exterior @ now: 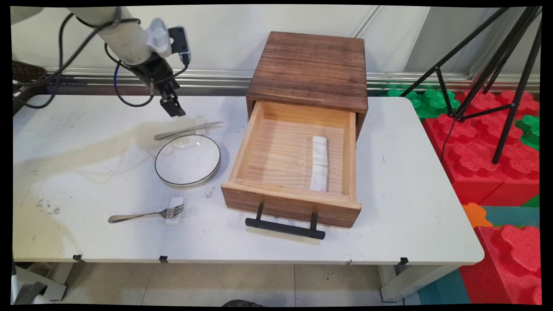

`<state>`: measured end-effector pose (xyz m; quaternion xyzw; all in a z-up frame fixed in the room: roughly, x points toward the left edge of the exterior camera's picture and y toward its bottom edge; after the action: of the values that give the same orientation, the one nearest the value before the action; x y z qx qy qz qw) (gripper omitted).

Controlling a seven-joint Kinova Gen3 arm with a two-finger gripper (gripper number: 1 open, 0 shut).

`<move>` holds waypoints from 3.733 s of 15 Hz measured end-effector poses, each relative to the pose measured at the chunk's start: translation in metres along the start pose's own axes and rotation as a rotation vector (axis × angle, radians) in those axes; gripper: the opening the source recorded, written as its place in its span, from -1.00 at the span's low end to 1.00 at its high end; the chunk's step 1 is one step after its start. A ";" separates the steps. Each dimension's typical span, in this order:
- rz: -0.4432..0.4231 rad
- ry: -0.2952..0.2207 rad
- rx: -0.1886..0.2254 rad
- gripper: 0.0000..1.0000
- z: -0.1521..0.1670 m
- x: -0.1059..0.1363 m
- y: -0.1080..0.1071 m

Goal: Pick up the knife from the left of the white plate, then place the picked object into the drawer

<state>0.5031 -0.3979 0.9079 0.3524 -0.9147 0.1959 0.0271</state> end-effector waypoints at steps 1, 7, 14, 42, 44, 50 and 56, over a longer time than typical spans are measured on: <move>0.001 -0.011 -0.006 1.00 0.006 0.000 -0.004; 0.012 -0.074 -0.065 1.00 0.047 -0.001 -0.026; 0.028 -0.086 -0.138 1.00 0.082 0.000 -0.042; 0.027 -0.115 -0.287 -1.00 0.134 -0.004 -0.066; 0.026 -0.117 -0.293 -1.00 0.133 -0.006 -0.065; -0.028 -0.115 -0.280 -1.00 0.115 -0.015 -0.058; -0.118 -0.057 -0.174 -1.00 0.062 -0.007 -0.058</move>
<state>0.5524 -0.4561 0.8689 0.4074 -0.9063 0.1038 0.0432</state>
